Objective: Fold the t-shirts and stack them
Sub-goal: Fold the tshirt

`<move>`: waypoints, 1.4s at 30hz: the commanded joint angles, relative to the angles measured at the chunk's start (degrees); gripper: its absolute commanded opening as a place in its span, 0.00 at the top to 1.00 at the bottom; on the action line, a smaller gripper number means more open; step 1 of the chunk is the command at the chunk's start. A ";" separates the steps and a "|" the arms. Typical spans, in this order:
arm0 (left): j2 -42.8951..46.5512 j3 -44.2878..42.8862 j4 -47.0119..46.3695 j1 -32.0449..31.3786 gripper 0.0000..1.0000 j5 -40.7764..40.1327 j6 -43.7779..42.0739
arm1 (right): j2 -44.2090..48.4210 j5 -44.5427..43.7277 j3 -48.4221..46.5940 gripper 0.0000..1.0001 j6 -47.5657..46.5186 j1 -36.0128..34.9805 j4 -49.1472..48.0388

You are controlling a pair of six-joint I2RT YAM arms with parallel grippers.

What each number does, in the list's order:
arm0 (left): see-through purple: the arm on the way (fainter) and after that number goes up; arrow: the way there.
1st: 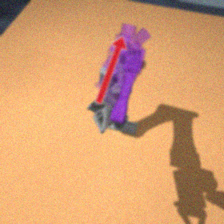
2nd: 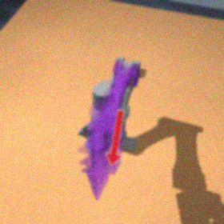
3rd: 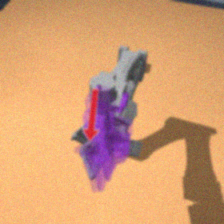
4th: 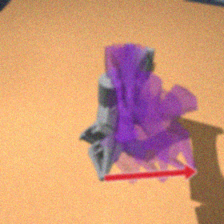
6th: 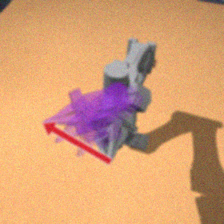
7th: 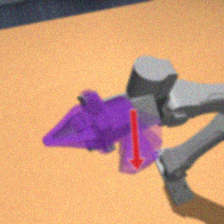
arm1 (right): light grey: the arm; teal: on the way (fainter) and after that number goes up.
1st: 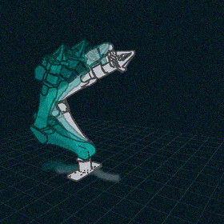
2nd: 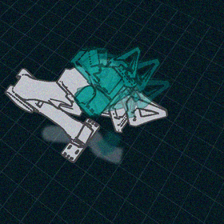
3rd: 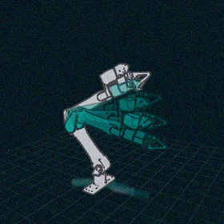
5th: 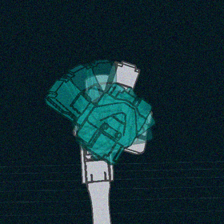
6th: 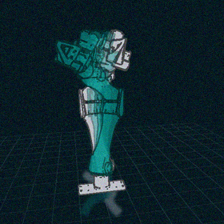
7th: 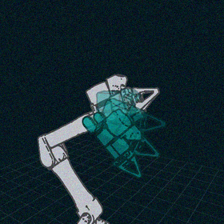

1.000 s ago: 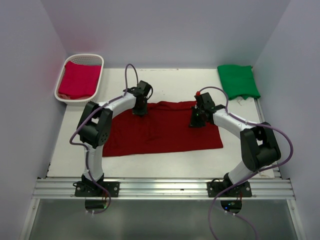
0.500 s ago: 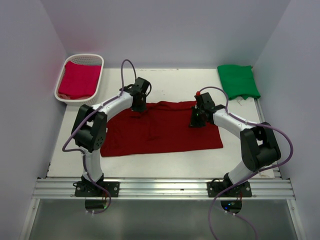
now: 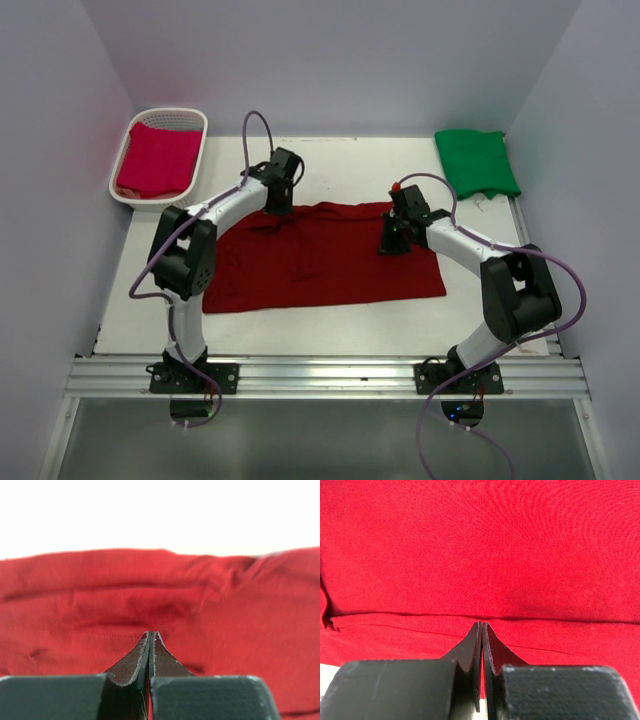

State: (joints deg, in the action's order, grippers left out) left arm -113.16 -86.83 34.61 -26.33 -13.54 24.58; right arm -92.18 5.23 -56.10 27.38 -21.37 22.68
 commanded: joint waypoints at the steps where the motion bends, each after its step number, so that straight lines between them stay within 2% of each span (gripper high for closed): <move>1: -2.84 -6.41 -0.34 1.28 1.00 -1.66 -1.11 | 1.74 -0.84 -0.86 1.00 -0.74 0.01 -0.35; 11: -12.51 -22.75 3.09 4.79 1.00 -0.79 -3.75 | 1.57 -2.95 -1.91 1.00 -1.10 0.01 0.26; 15: -14.62 -26.62 3.01 7.51 1.00 0.88 -4.27 | 2.18 -4.88 -2.44 1.00 -0.48 -0.08 0.18; 20: -17.88 -30.50 0.38 9.62 1.00 5.35 -5.42 | 2.45 -8.30 -4.28 1.00 0.40 0.01 0.09; 26: -22.36 -35.59 -4.02 10.51 1.00 12.11 -8.23 | 1.92 -8.22 -6.66 1.00 1.01 0.01 0.53; 33: -23.77 -36.75 -7.98 10.51 1.00 17.24 -8.59 | 2.36 -8.66 -5.52 1.00 1.19 0.01 0.35; 37: -17.82 -30.71 -7.97 10.51 0.97 14.60 -4.47 | 2.01 -11.46 -6.13 1.00 0.84 0.01 -0.35; 42: -4.81 -8.30 -17.11 10.51 0.91 13.80 0.46 | -1.68 -13.93 -11.64 1.00 1.01 1.15 -2.19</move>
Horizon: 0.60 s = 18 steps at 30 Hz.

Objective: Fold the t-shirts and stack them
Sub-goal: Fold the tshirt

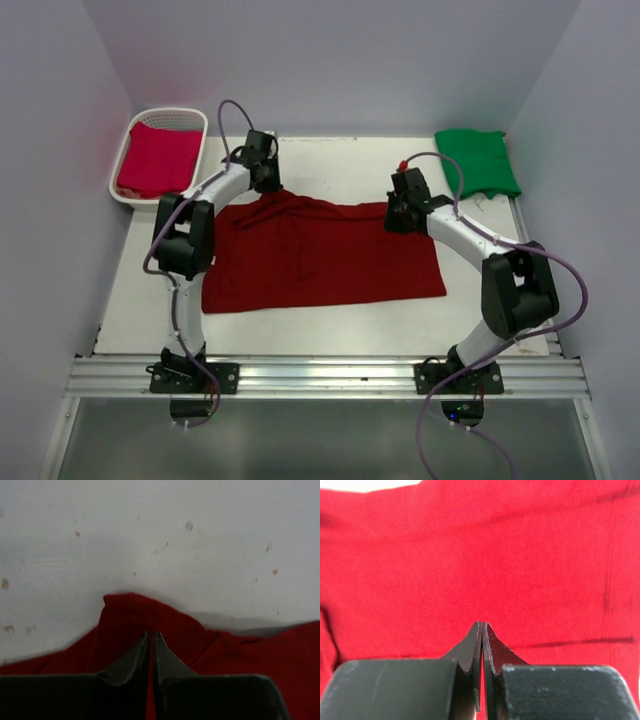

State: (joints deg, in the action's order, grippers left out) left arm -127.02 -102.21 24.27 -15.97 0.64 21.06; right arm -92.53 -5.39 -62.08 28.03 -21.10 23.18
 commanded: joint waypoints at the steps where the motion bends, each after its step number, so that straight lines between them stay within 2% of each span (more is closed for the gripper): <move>1: 12.20 9.20 -7.91 0.06 0.91 -0.38 4.42 | -2.38 -3.05 -7.07 1.00 0.27 1.67 -2.70; 2: 13.37 12.27 -8.01 0.06 0.91 -2.21 4.86 | -5.09 -2.79 -8.39 1.00 0.36 1.94 -2.61; 6: 15.92 14.41 -4.24 0.06 0.92 -4.51 6.71 | -10.56 -1.82 -14.98 1.00 -0.26 2.38 -0.68; 10: 17.51 17.04 -1.95 0.15 0.91 -8.72 9.26 | -12.06 -0.77 -14.65 1.00 -0.43 2.38 -0.94; 12: 17.07 18.10 -0.72 0.15 0.83 -10.83 11.27 | -11.80 -0.33 -13.25 1.00 -0.35 2.38 -1.73; 13: 16.81 18.36 -0.28 0.15 0.73 -11.62 11.89 | -11.79 -0.24 -12.80 1.00 -0.43 2.38 -1.99; 16: 15.67 19.15 0.43 0.41 0.58 -15.84 14.18 | -11.27 0.03 -11.31 1.00 -0.78 2.38 -2.26; 18: 15.05 19.51 -0.45 0.94 0.55 -16.81 14.88 | -10.83 0.11 -10.17 1.00 -0.96 2.47 -2.43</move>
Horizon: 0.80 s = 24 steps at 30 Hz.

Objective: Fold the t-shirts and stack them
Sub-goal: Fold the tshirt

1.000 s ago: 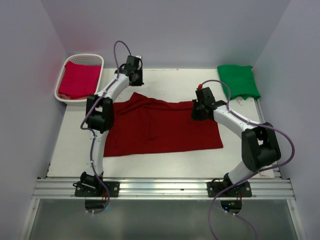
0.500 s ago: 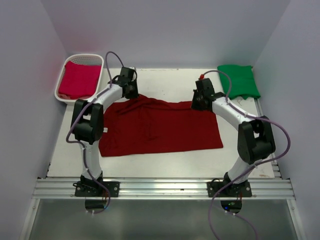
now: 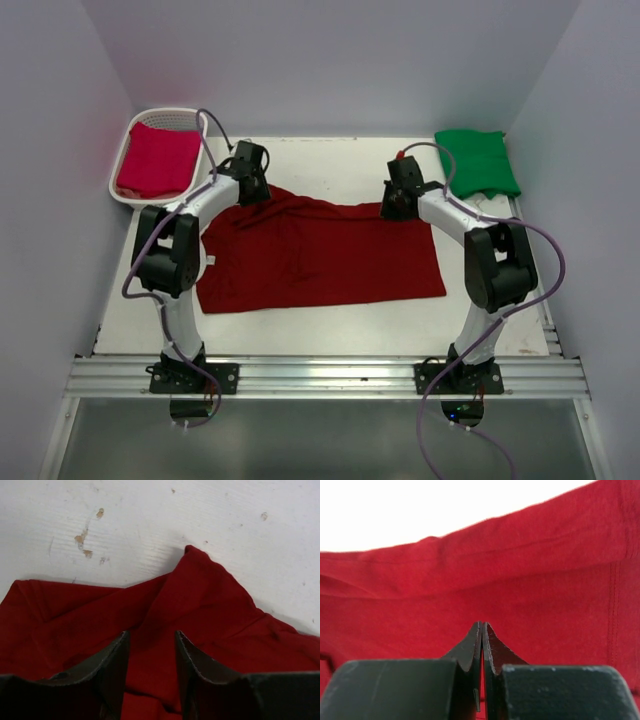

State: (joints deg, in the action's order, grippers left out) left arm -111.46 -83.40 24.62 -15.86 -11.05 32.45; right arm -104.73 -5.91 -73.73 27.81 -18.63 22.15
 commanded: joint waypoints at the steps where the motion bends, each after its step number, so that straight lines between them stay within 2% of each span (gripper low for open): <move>1: -1.56 0.43 -0.89 1.09 0.55 -4.95 3.67 | 1.72 0.64 1.84 1.00 -0.83 -0.09 -1.32; 11: -7.98 -4.06 0.52 2.94 0.57 -2.23 2.62 | 2.42 0.73 3.33 1.00 -1.09 0.00 -1.85; 14: -8.42 -3.79 -0.27 3.03 0.61 -1.35 1.83 | 1.99 0.99 2.98 1.00 -1.09 0.00 -1.76; 17: -8.69 -3.88 -1.33 3.11 0.83 0.06 0.95 | 1.81 1.17 3.07 1.00 -1.01 0.00 -1.85; 18: -8.51 -4.05 -1.24 3.11 0.99 0.24 0.78 | 1.81 0.99 3.07 1.00 -0.92 0.00 -1.76; 24: -7.11 -6.16 -0.90 3.11 1.00 0.94 -1.07 | 1.72 0.99 3.07 1.00 -0.92 0.00 -1.85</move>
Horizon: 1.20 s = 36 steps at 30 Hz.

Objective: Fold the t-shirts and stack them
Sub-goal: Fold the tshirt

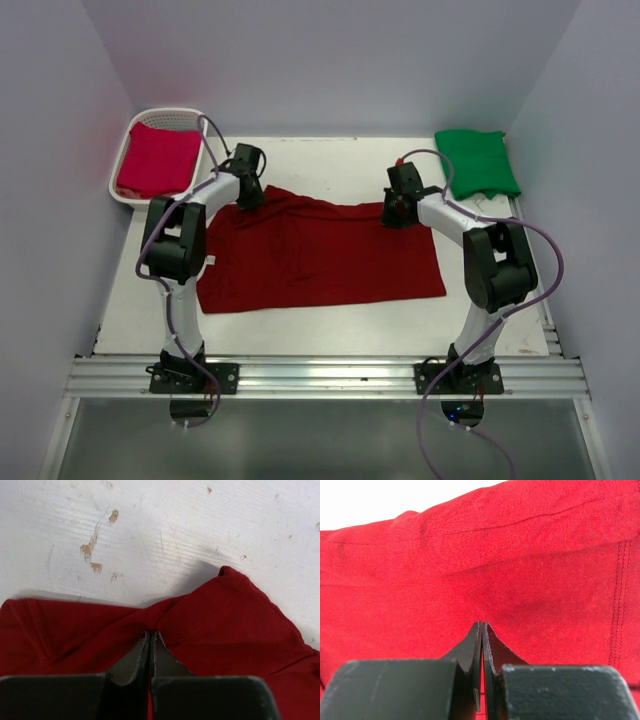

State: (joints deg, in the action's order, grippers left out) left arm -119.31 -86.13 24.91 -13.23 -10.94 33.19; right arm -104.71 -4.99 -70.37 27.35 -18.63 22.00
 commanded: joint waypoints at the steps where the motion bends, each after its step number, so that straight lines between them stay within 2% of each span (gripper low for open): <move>1: 0.83 -5.00 -0.83 0.49 1.00 0.74 -2.16 | 1.61 -0.01 -0.38 1.00 -0.63 0.00 -1.78; 8: -2.68 -15.28 2.78 0.49 1.00 1.09 -6.11 | 1.08 0.07 -1.17 1.00 -0.64 0.00 -1.35; 14: -12.60 -29.87 5.59 0.67 0.97 4.17 -10.94 | 0.64 0.16 -1.96 1.00 -0.64 0.00 -0.99; 17: -17.62 -35.77 4.45 0.93 0.80 7.42 -12.88 | 0.47 0.07 -2.05 1.00 -0.72 0.09 -0.91; 18: -18.58 -36.21 2.10 1.02 0.69 8.03 -13.93 | 0.21 0.07 -2.05 1.00 -0.72 0.00 -0.91; 20: -18.16 -34.38 -1.42 1.02 0.58 8.65 -14.99 | 0.03 0.34 -1.88 1.00 -0.72 0.09 -0.99; 21: -16.24 -32.63 -6.22 0.93 0.49 9.00 -15.34 | 0.03 0.34 -1.79 1.00 -0.72 0.00 -0.99; 23: -13.16 -25.87 -10.03 1.02 0.44 7.96 -15.17 | 0.20 0.34 -1.44 1.00 -0.72 0.09 -1.60; 27: 0.34 -10.23 -22.23 1.02 0.27 8.13 -12.63 | 0.73 -0.19 -0.73 1.00 -0.55 0.00 -2.84; 28: 2.48 -4.55 -23.57 1.02 0.26 8.13 -11.93 | 0.73 -0.19 -0.91 1.00 -0.46 0.00 -3.01; 33: 10.31 7.53 -25.35 0.93 0.27 8.30 -7.89 | 0.29 -2.30 -3.46 1.00 -0.81 0.61 -2.75; 35: 11.55 10.35 -26.13 0.93 0.29 9.62 -7.35 | -0.23 -2.65 -4.42 1.00 -0.81 1.14 -3.62; 36: 12.25 11.58 -26.66 0.93 0.34 10.06 -7.35 | -0.58 -3.61 -4.95 1.00 -0.72 1.84 -3.54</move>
State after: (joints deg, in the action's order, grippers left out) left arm -109.54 -78.22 4.21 -12.78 -2.61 23.70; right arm -104.75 -5.63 -71.55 27.31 -18.22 21.32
